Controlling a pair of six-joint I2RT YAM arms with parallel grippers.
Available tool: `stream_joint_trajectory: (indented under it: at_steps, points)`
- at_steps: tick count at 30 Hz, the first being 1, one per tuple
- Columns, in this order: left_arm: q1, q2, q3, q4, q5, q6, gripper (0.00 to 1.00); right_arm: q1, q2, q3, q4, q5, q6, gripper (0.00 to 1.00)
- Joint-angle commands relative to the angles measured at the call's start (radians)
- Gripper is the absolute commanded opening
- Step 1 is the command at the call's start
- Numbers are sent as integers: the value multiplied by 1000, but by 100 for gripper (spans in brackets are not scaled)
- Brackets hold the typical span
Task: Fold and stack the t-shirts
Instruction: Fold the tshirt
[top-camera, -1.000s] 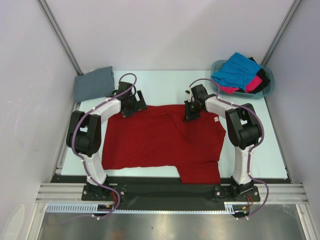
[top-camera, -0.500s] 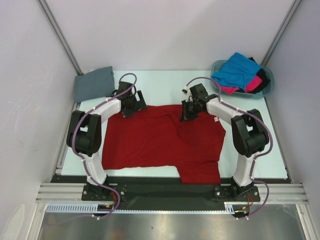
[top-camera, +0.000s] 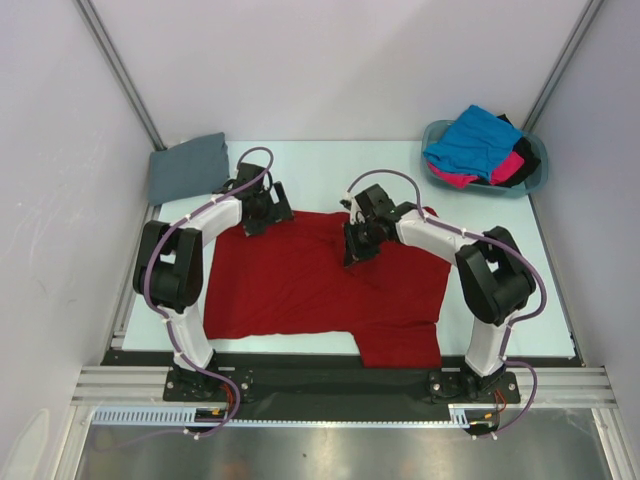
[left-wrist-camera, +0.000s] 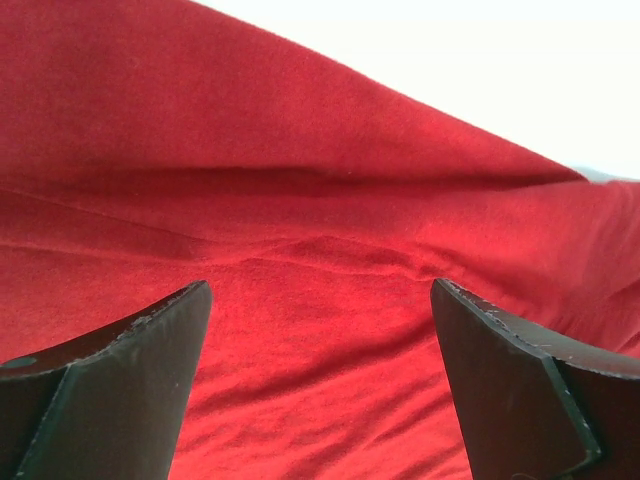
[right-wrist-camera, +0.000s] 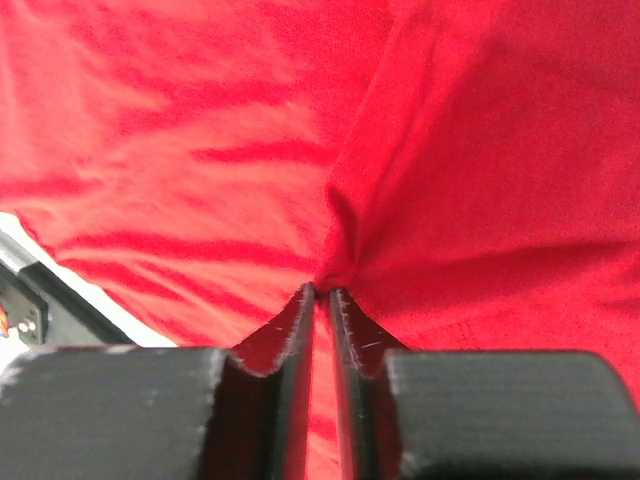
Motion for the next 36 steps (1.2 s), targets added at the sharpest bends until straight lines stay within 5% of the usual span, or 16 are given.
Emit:
stream_joint_trajectory:
  at_steps: [1,5,11,17,26,36]
  points:
    - [-5,-29,40,-7,-24,22,97,3,-28,-4,-16,69,26,23]
    - [-6,-35,42,-13,-30,23,98,3,-72,-1,-50,284,31,47]
    - [-6,-41,39,-15,-27,25,98,-68,-153,-34,-68,584,71,64]
    - [-6,-55,17,6,2,20,98,-341,-161,-160,119,231,163,63]
    - [-6,-59,5,25,8,22,99,-485,-71,-320,515,-156,293,61]
    - [-6,-42,27,2,-12,29,98,-525,12,-380,674,-244,355,59]
